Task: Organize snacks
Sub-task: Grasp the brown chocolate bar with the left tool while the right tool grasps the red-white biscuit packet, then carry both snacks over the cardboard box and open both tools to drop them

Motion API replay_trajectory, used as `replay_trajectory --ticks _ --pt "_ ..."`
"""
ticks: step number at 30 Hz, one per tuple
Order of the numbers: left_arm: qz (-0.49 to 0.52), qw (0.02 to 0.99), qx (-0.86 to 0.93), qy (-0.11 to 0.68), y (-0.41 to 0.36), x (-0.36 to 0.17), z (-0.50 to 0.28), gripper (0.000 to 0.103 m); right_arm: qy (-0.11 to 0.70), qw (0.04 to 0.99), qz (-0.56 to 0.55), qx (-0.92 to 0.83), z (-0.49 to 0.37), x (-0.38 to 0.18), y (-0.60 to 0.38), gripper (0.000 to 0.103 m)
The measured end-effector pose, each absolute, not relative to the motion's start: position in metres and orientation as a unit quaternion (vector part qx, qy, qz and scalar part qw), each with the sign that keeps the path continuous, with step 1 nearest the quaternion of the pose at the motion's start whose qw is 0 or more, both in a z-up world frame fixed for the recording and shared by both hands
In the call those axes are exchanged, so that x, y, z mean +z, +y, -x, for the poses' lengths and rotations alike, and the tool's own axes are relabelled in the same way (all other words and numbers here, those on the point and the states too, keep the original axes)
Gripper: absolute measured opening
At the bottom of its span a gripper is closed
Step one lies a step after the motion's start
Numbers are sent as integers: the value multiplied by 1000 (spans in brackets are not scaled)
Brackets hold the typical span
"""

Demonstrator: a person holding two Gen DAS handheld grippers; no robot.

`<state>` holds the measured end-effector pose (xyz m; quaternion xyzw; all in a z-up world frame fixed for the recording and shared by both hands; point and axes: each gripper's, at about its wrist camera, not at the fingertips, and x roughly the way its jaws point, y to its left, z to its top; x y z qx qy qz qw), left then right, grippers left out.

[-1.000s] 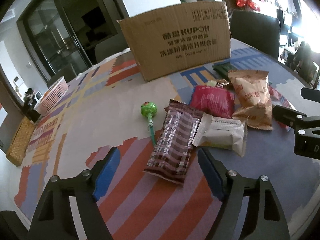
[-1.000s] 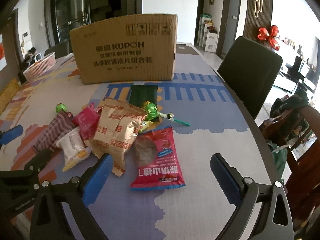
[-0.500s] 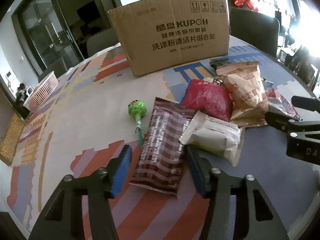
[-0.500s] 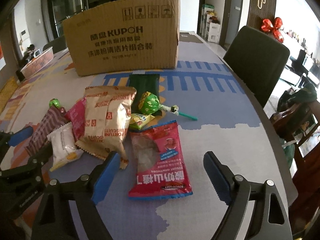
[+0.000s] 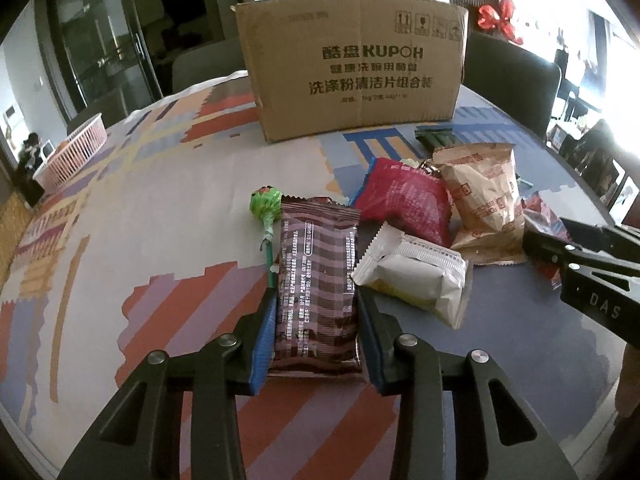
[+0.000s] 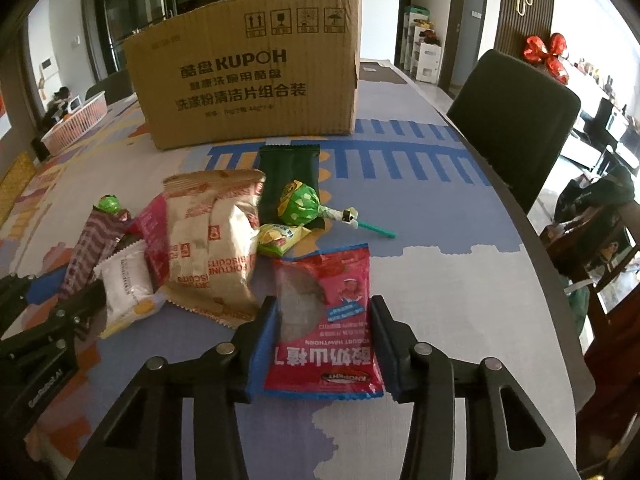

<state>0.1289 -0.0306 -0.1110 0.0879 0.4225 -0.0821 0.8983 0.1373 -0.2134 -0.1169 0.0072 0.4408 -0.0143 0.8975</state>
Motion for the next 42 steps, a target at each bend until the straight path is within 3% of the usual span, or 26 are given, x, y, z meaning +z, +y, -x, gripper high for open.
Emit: replay_trajectory --ticks 23,42 --pt "-48 934 -103 340 -25 -38 -102 38 351 936 -15 19 -103 -52 -202 43" --pt "-58 950 -132 279 -32 36 -169 38 268 962 -26 49 -166 13 -203 43"
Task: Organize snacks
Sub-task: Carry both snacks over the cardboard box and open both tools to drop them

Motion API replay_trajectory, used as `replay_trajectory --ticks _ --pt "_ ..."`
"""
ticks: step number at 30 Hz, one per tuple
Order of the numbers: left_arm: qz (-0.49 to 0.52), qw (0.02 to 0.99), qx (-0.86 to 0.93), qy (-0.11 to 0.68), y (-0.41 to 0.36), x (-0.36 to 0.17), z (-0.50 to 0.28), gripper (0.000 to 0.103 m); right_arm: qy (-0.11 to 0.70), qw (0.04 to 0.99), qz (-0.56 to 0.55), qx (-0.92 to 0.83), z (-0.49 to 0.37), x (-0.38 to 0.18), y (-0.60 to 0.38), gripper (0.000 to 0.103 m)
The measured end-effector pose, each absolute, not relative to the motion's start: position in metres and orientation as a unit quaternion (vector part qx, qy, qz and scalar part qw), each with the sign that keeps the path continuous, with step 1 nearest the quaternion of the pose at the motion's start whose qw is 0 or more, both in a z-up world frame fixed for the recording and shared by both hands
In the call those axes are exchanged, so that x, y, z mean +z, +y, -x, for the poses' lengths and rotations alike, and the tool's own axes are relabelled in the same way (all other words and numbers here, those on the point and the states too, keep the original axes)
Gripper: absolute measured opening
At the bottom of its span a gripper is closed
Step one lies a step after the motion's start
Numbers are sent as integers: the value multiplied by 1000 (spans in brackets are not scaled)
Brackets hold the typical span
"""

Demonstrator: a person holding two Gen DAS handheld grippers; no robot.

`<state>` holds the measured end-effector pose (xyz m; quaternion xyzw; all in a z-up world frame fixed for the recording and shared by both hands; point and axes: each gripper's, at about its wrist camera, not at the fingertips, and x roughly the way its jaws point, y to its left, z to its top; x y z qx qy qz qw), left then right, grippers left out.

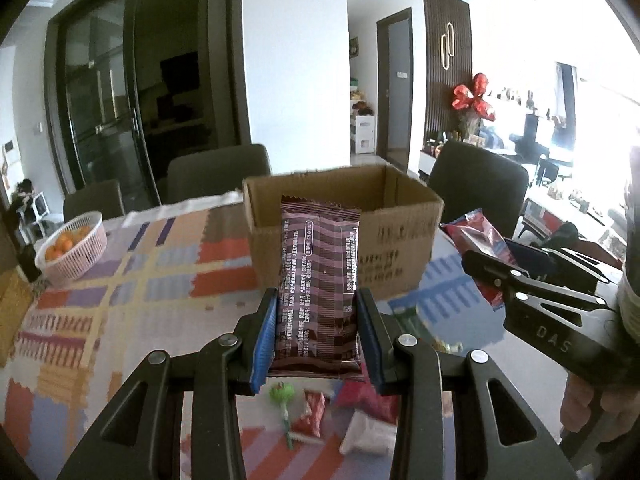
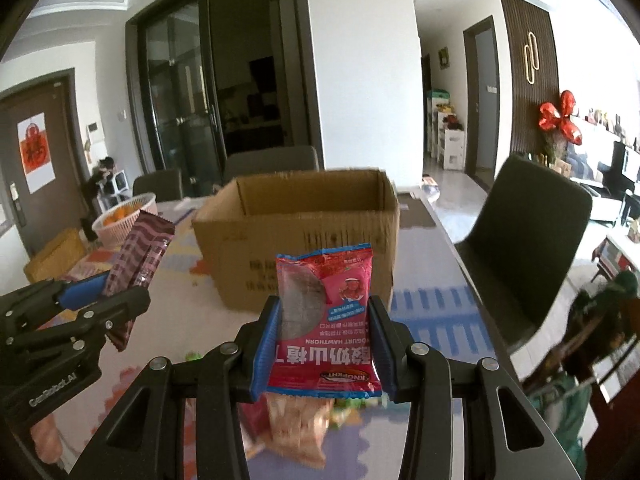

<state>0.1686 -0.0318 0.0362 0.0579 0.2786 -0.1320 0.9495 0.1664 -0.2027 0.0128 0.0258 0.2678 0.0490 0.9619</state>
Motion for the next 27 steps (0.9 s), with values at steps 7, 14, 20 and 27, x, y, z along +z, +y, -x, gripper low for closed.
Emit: replay_trajectory --ticks 7,14,20,27 --pt "-74 950 -135 270 -39 59 -205 38 261 963 -27 63 -211 36 -207 43" --pt "-76 942 -143 293 -44 75 -254 38 273 958 -19 80 -254 52 -209 43" --pt "-71 932 -152 322 -46 78 -293 38 293 952 -11 89 -291 60 -209 43" --pt "-53 916 -156 367 -49 66 -334 38 323 941 -1 97 -324 53 -201 43"
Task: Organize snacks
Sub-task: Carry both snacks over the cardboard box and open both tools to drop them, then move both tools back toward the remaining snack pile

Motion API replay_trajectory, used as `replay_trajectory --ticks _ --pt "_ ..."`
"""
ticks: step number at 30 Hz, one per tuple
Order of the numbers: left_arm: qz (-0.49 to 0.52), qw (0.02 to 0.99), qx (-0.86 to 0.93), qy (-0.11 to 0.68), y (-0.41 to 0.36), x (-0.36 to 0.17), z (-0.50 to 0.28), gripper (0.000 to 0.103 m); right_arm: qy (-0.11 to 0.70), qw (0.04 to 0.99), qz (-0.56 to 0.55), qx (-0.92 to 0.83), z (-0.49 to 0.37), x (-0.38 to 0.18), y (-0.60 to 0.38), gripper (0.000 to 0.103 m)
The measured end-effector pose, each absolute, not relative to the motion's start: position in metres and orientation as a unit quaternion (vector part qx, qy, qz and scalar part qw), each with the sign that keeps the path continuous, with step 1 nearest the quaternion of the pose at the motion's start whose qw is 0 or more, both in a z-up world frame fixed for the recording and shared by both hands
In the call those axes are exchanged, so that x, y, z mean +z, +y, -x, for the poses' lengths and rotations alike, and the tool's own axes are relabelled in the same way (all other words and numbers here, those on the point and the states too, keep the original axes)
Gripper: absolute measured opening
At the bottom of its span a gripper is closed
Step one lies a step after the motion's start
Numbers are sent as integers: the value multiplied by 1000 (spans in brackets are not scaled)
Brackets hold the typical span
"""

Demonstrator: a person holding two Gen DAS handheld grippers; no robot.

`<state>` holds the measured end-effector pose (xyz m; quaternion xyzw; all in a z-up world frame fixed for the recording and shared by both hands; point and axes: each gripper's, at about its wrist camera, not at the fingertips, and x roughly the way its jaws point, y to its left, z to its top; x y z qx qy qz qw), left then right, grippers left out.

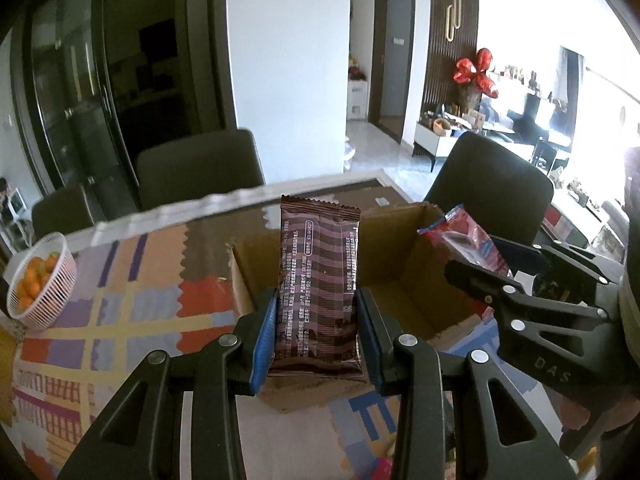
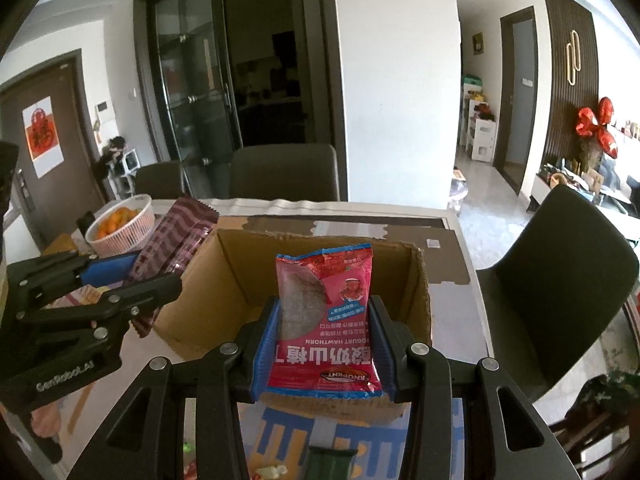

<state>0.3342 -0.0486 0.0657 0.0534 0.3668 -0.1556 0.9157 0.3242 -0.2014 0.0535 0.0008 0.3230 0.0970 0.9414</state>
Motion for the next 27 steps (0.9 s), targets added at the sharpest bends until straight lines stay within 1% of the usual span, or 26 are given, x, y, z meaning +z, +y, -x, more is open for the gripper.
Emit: replay_trajectory --ticks 6,7,8,9,10,11,12,16,19,22,23,27 --pt "-42 903 -154 398 -51 51 -353 41 334 938 2 91 -338 44 -199 43" --pt "-44 905 -144 398 -52 51 -352 50 337 937 0 91 -340 41 -199 43" --pt "-49 908 -132 394 -52 52 -350 64 337 937 -2 90 -341 40 -200 45" --pt "-53 911 -126 389 -51 53 -347 70 338 937 -3 85 -342 40 -201 47" --pt "-61 916 -116 379 -51 55 -342 74 337 938 -2 79 -343 40 -201 56" --pt "-66 919 -111 373 -50 57 -338 74 334 940 1 70 -342 41 -201 66" --pt "-73 921 -107 367 -49 59 -333 74 327 943 6 59 -337 42 -202 67" --pt "-92 928 -101 347 -44 65 -313 84 307 950 24 47 -316 48 -201 67" --pt "-110 934 -91 326 -42 69 -291 88 296 954 25 45 -299 53 -202 71" --pt "-125 940 -86 307 -39 73 -267 89 284 957 26 49 -276 56 -200 74" --pt "-130 942 -87 298 -38 74 -259 91 285 957 26 52 -271 57 -200 74" --pt "-132 948 -87 277 -32 78 -227 91 288 955 10 66 -248 58 -200 74"
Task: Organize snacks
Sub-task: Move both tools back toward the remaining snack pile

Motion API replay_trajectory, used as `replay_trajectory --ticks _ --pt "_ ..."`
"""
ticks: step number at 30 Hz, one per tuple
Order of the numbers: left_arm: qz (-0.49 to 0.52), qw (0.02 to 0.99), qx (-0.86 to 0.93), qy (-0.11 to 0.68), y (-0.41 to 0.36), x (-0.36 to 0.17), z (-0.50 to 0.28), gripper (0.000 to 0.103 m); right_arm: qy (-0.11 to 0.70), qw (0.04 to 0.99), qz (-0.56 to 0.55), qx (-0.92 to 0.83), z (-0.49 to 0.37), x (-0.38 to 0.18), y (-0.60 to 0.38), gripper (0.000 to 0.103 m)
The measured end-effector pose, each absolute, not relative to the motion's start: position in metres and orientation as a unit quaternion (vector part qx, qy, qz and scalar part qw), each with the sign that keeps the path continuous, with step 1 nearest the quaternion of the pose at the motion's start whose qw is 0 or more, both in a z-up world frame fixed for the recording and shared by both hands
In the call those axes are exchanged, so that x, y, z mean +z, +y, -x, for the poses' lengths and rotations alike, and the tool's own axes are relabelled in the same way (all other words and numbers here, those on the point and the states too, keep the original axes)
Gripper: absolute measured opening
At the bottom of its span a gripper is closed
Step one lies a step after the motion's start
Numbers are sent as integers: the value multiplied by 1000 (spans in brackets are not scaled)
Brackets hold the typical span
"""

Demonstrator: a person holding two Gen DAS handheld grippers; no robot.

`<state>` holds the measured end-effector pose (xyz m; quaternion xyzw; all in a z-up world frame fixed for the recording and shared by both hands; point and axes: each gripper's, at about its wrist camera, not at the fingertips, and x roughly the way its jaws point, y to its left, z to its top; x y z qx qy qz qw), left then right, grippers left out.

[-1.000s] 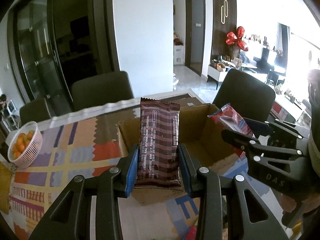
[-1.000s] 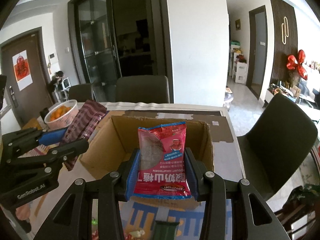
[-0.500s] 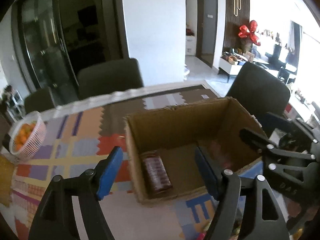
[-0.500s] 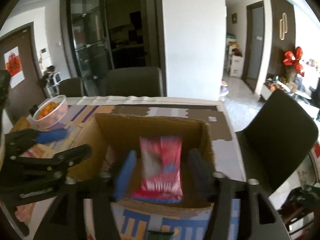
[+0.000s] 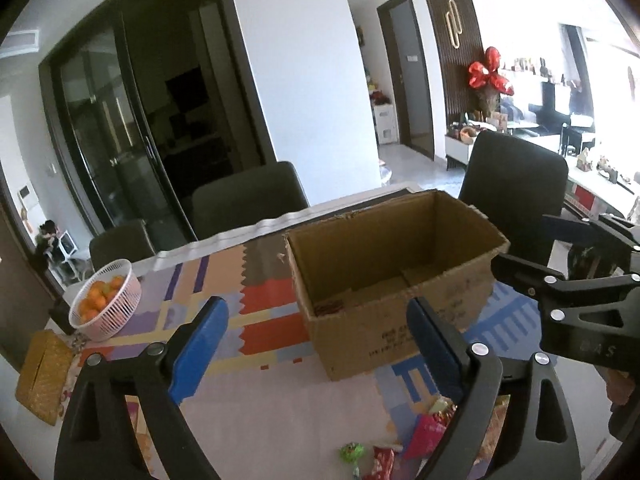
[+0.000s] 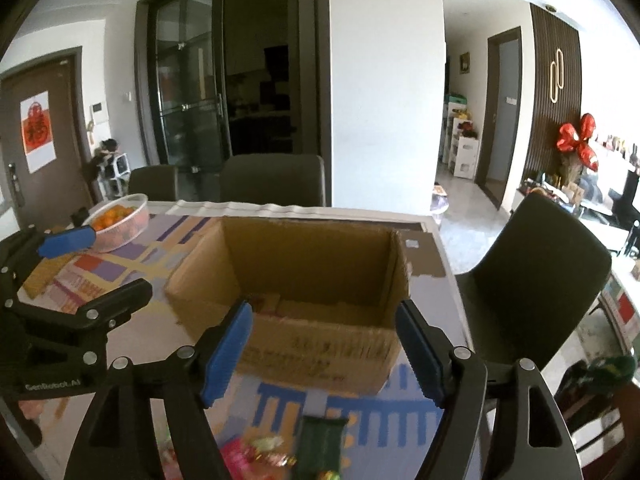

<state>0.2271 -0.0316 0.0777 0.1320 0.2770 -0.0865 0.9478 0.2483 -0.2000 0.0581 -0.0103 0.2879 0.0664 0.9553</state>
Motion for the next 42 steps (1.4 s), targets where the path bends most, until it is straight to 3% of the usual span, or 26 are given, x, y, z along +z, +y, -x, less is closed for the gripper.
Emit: replay_trajectory --ticks 22,33,42 --pt "-142 942 -124 278 -15 44 -123 92 270 962 9 46 -145 39 -185 76" --pt "-133 934 -128 307 -5 3 -101 91 300 953 7 49 -121 2 -175 76" --pt "-150 931 -132 304 -11 -25 -100 85 333 941 19 54 -115 -34 -169 76"
